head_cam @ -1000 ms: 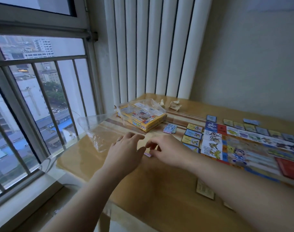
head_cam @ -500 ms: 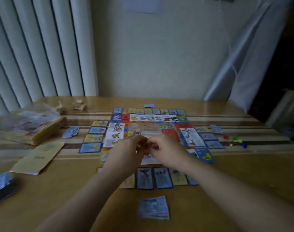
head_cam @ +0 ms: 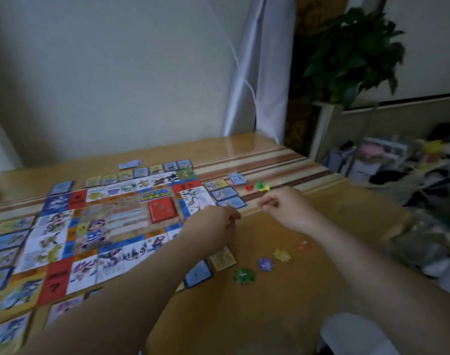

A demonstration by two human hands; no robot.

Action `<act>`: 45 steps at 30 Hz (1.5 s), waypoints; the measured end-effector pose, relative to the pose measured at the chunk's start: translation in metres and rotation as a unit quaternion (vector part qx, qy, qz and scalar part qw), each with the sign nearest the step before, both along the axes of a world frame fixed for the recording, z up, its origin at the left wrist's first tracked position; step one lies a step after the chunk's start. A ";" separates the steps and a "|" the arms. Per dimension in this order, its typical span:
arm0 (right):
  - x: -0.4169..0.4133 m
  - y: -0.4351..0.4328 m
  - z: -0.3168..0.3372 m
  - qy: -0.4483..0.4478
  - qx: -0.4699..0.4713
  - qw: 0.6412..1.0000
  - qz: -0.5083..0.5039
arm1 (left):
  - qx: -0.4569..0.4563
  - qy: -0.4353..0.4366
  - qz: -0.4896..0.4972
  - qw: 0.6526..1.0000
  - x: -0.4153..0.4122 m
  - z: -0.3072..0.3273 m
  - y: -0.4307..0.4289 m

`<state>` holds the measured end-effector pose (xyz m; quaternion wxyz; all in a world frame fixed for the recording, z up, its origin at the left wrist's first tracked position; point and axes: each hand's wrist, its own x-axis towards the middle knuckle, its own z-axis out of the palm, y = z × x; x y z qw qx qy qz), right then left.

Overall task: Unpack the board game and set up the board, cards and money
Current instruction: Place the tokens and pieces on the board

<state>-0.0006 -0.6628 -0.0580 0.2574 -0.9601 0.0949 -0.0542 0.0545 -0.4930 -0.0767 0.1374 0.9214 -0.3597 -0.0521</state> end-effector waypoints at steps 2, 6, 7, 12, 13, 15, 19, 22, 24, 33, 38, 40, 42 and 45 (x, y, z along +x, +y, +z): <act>-0.010 -0.021 -0.002 0.041 -0.016 0.999 -0.015 | 0.005 0.013 -0.039 0.999 -0.008 0.000 -0.015; -0.029 -0.033 -0.005 0.156 -0.030 0.987 0.015 | 0.037 0.031 -0.110 0.993 -0.027 0.000 -0.029; -0.032 -0.033 -0.005 0.171 -0.032 0.984 0.025 | 0.053 0.033 -0.120 0.991 -0.031 0.001 -0.031; -0.040 -0.032 -0.002 0.188 -0.108 0.975 0.041 | 0.121 0.068 -0.135 0.981 -0.041 0.017 -0.022; -0.041 -0.033 -0.001 0.198 -0.119 0.972 0.039 | 0.131 0.074 -0.132 0.980 -0.040 0.020 -0.018; -0.041 -0.035 0.001 0.219 -0.135 0.966 0.037 | 0.151 0.077 -0.128 0.977 -0.037 0.024 -0.011; -0.036 -0.035 0.002 0.230 -0.147 0.961 0.033 | 0.200 0.076 -0.120 0.970 -0.042 0.022 -0.008; -0.028 -0.035 0.001 0.252 -0.147 0.956 0.030 | 0.212 0.060 -0.103 0.970 -0.048 0.016 -0.013; -0.022 -0.037 0.002 0.270 -0.143 0.952 0.030 | 0.232 0.046 -0.096 0.967 -0.050 0.015 -0.016; -0.007 -0.037 0.007 0.345 -0.106 0.932 0.016 | 0.272 0.066 -0.074 0.957 -0.042 0.009 -0.028; -0.009 -0.037 0.008 0.356 -0.086 0.931 0.010 | 0.268 0.072 -0.066 0.958 -0.035 0.004 -0.026; -0.011 -0.036 0.007 0.350 -0.078 0.933 0.010 | 0.272 0.066 -0.064 0.958 -0.035 0.002 -0.025; -0.013 -0.037 0.006 0.335 -0.074 0.939 0.008 | 0.271 0.064 -0.064 0.958 -0.036 0.001 -0.024; -0.018 -0.039 0.003 0.301 -0.067 0.951 0.005 | 0.262 0.062 -0.061 0.961 -0.036 0.000 -0.022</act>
